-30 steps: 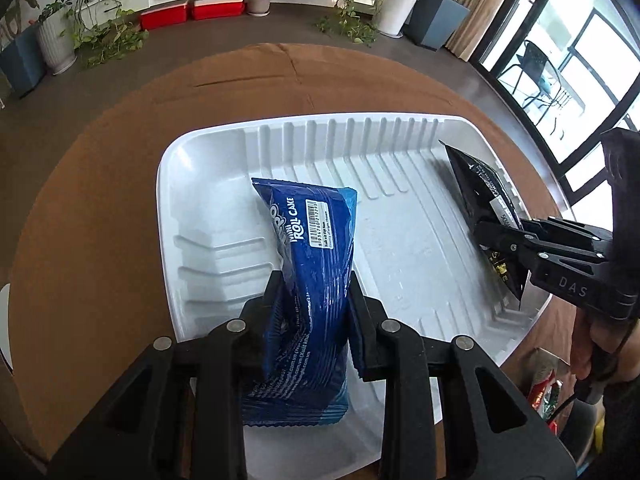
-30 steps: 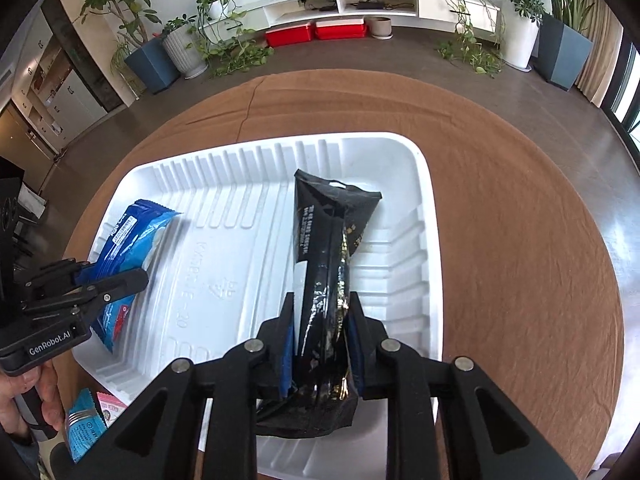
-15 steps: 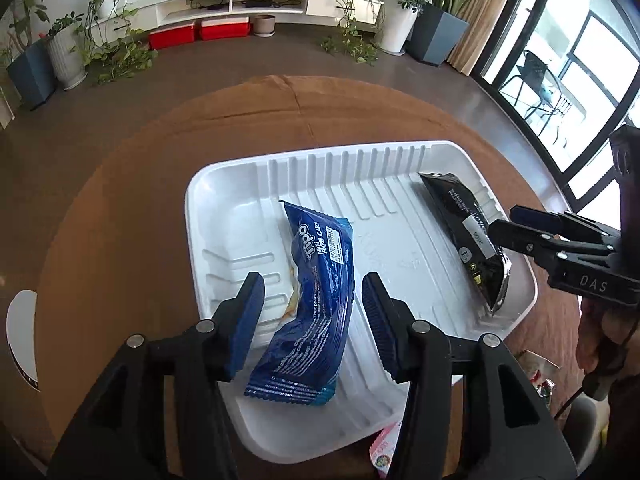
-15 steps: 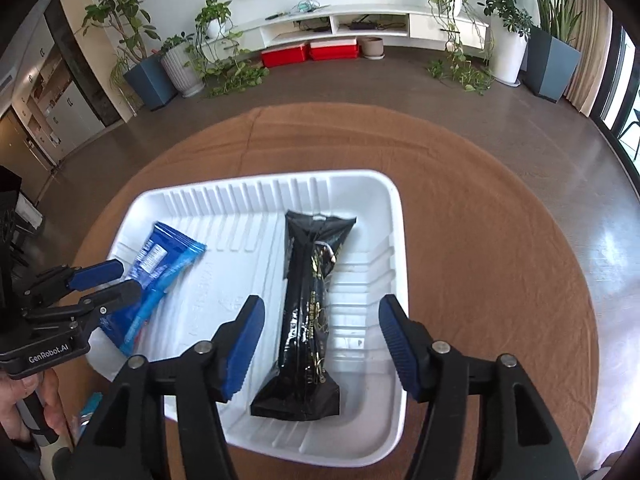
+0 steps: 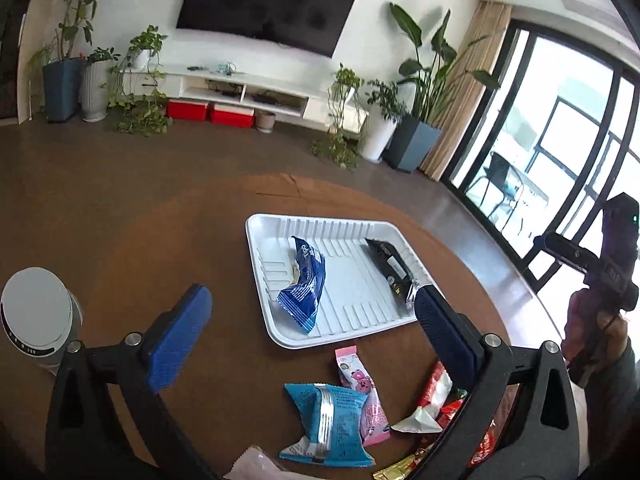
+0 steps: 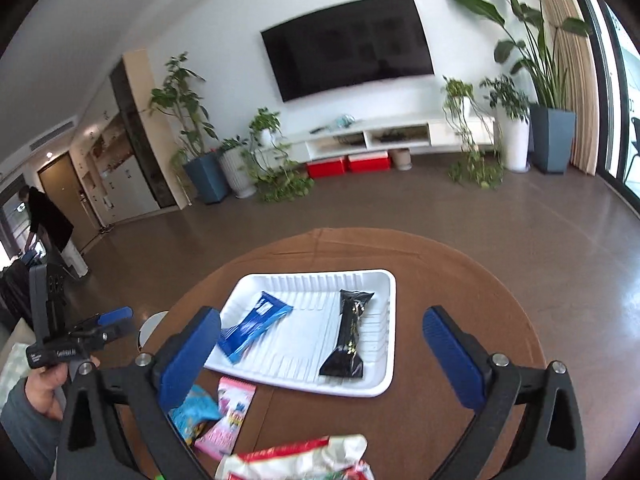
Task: Organize snacks
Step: 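Withdraw both tools from the tray back over the snack pile, then grasp the white wrapped bar with the left tool while the right tool grasps the red Mylikes bag, then carry the white bar and red bag into the tray and open both tools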
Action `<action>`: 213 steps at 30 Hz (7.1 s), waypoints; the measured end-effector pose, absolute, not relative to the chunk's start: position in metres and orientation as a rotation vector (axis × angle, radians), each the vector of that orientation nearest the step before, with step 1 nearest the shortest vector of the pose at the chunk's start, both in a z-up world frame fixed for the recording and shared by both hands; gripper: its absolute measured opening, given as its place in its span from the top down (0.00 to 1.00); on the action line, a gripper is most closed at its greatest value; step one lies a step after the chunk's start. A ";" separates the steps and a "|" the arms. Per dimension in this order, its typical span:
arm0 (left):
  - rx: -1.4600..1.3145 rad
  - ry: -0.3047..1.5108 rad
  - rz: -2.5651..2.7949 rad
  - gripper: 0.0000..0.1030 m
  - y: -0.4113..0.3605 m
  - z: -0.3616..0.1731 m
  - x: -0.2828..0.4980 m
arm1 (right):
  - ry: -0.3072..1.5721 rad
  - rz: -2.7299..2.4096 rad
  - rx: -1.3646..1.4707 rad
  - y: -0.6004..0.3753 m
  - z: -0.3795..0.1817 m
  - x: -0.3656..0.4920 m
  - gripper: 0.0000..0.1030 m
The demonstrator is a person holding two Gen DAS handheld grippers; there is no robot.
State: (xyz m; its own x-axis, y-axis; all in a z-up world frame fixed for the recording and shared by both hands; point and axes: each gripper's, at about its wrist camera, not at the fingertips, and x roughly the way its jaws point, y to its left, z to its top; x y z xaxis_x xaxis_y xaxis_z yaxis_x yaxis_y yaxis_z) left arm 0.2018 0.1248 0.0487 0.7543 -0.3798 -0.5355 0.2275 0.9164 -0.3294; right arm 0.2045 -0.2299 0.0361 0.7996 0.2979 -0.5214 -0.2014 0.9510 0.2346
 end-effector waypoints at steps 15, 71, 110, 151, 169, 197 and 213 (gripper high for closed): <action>-0.255 0.772 -0.109 0.00 0.112 -0.006 0.072 | 0.849 0.317 0.454 -0.216 -0.070 0.075 0.07; 0.037 1.093 -0.174 0.71 0.075 -0.096 0.153 | 0.901 0.155 0.283 -0.184 -0.095 0.042 0.21; 0.016 1.116 -0.395 0.77 0.055 -0.094 0.091 | 1.086 0.191 0.265 -0.170 -0.126 0.091 0.54; -0.258 1.012 -0.484 0.77 0.105 -0.045 0.096 | 0.976 0.211 0.483 -0.229 -0.091 0.081 0.69; -0.181 0.898 -0.485 0.77 0.107 0.042 0.233 | 0.772 0.152 0.448 -0.283 -0.002 0.172 0.69; 0.022 1.087 -0.414 0.77 0.040 -0.047 0.420 | 1.057 0.279 0.178 -0.147 -0.081 0.375 0.69; 0.073 1.087 -0.376 0.64 0.022 -0.077 0.438 | 1.103 0.232 0.117 -0.142 -0.109 0.386 0.66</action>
State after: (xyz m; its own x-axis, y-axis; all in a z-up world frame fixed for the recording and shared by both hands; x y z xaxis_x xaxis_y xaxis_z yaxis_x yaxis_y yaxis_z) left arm 0.4381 0.0218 -0.0768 0.4089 -0.2627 -0.8740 0.3335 0.9345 -0.1248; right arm 0.3864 -0.1421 -0.1089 0.4298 0.2435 -0.8695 -0.1280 0.9697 0.2083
